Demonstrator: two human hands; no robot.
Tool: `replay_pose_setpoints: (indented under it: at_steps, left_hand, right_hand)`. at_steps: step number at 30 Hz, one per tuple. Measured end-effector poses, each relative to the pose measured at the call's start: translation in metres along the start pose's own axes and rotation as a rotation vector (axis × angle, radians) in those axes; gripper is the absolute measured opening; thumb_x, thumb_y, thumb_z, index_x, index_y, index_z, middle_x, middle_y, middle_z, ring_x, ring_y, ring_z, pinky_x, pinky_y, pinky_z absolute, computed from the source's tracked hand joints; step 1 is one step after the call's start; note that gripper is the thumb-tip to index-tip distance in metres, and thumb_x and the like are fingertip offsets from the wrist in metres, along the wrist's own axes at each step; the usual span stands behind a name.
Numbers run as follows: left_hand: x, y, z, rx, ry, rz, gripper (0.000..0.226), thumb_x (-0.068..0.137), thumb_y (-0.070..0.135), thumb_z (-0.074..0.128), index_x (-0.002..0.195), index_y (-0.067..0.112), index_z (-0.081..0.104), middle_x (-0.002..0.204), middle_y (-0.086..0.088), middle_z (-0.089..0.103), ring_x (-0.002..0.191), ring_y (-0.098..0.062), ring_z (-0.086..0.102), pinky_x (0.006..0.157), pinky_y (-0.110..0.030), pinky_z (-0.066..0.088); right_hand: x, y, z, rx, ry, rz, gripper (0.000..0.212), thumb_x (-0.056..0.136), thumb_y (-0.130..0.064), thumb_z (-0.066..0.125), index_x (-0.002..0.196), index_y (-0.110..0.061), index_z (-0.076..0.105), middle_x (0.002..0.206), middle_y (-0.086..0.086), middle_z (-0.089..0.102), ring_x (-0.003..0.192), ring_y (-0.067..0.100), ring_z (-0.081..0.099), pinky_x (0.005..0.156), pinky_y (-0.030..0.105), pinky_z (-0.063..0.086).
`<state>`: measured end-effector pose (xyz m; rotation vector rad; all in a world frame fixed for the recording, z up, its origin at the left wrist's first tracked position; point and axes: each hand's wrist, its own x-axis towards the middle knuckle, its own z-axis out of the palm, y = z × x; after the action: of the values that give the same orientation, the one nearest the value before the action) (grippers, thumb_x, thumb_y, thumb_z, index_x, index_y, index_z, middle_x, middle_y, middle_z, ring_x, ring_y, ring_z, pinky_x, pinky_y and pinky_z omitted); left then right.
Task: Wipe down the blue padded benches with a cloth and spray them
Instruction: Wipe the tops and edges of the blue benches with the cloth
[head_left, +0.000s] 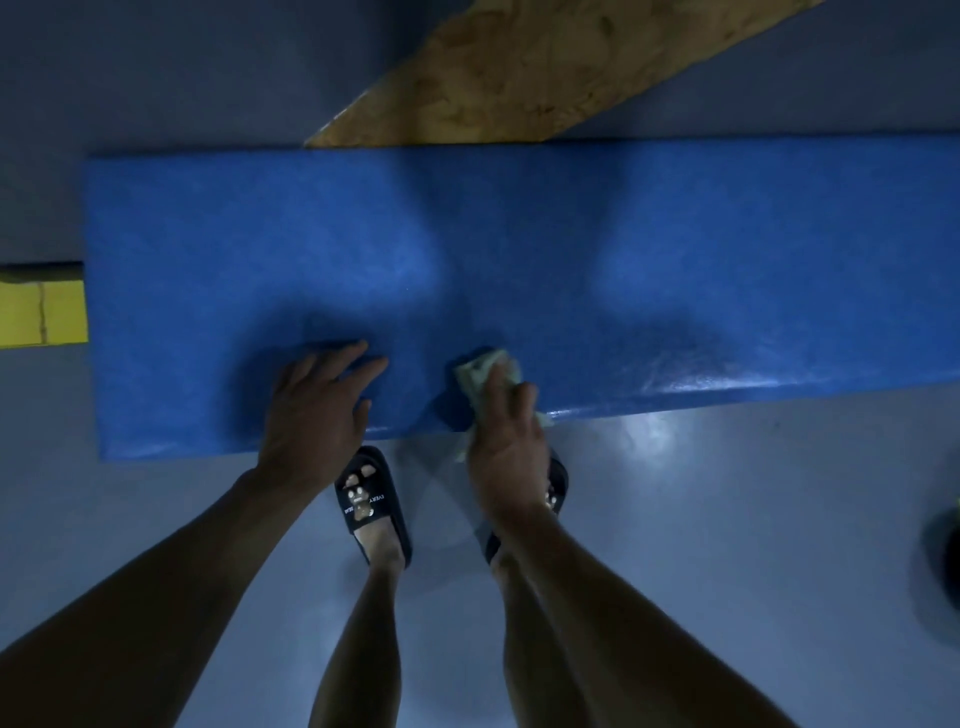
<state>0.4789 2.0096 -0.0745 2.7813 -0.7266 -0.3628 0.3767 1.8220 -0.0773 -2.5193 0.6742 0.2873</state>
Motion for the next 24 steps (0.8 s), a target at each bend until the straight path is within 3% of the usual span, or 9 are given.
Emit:
replay_pose_setpoints:
  at_steps: [4,7,11,13,15,17,20,24]
  left_hand:
    - [0.007,-0.011,0.001,-0.041,0.034,0.051,0.044,0.083,0.008,0.059,0.125,0.021,0.065,0.135,0.001,0.06,0.105,-0.03,0.062,0.093,-0.041,0.043]
    - [0.012,-0.015,0.0,-0.041,0.041,0.064,0.042,0.083,0.006,0.058,0.123,0.018,0.065,0.13,0.0,0.063,0.101,-0.031,0.065,0.092,-0.042,0.045]
    - [0.012,-0.016,-0.001,-0.051,0.08,0.084,0.045,0.081,0.0,0.065,0.123,0.015,0.066,0.128,-0.001,0.065,0.096,-0.031,0.066,0.091,-0.045,0.048]
    - [0.01,-0.017,0.001,-0.053,0.094,0.084,0.048,0.078,-0.001,0.069,0.124,0.015,0.065,0.128,-0.001,0.066,0.095,-0.029,0.065,0.091,-0.044,0.048]
    - [0.009,-0.018,0.002,-0.051,0.099,0.082,0.05,0.078,0.0,0.07,0.125,0.016,0.065,0.128,0.0,0.065,0.093,-0.029,0.063,0.091,-0.042,0.046]
    - [0.008,-0.019,0.003,-0.059,0.098,0.081,0.05,0.078,0.0,0.069,0.126,0.016,0.064,0.129,0.001,0.064,0.092,-0.029,0.063,0.092,-0.043,0.045]
    - [0.01,-0.023,0.004,-0.071,0.097,0.107,0.052,0.077,-0.002,0.068,0.125,0.015,0.064,0.129,0.0,0.064,0.091,-0.028,0.063,0.094,-0.043,0.044]
    - [0.016,-0.025,0.001,-0.093,0.132,0.129,0.051,0.073,-0.006,0.069,0.119,0.014,0.068,0.122,0.0,0.068,0.084,-0.028,0.063,0.086,-0.04,0.045]
  right_hand:
    - [0.01,0.005,-0.002,-0.133,-0.138,-0.354,0.069,0.087,-0.013,0.054,0.152,-0.014,0.03,0.124,0.018,0.047,0.085,0.035,0.06,0.059,0.04,0.056]
    - [0.04,0.057,-0.035,-0.288,-0.082,-0.427,0.063,0.091,-0.017,0.046,0.152,-0.018,0.03,0.112,0.013,0.046,0.076,0.033,0.057,0.054,0.039,0.053]
    - [0.064,0.122,-0.089,-0.215,0.12,0.04,0.06,0.094,-0.015,0.049,0.151,-0.025,0.032,0.118,0.017,0.04,0.079,0.041,0.057,0.064,0.045,0.049]
    - [0.062,0.113,-0.088,-0.134,0.195,0.339,0.06,0.095,-0.017,0.046,0.152,-0.027,0.03,0.125,0.018,0.038,0.086,0.044,0.057,0.073,0.046,0.047]
    - [0.049,0.081,-0.059,-0.059,0.268,0.428,0.061,0.094,-0.02,0.039,0.154,-0.024,0.026,0.13,0.02,0.037,0.091,0.046,0.058,0.078,0.047,0.047]
    - [0.022,0.036,-0.019,0.037,0.262,0.358,0.067,0.09,-0.024,0.034,0.155,-0.026,0.018,0.134,0.018,0.035,0.095,0.045,0.059,0.081,0.047,0.049]
    - [-0.02,-0.025,0.024,0.158,0.09,0.181,0.072,0.093,-0.01,0.042,0.156,-0.025,0.009,0.139,0.013,0.031,0.098,0.038,0.06,0.076,0.046,0.058]
    - [-0.02,-0.016,0.013,0.052,-0.116,-0.112,0.079,0.091,-0.005,0.054,0.155,-0.025,0.013,0.13,0.005,0.033,0.079,0.024,0.062,0.06,0.032,0.059]
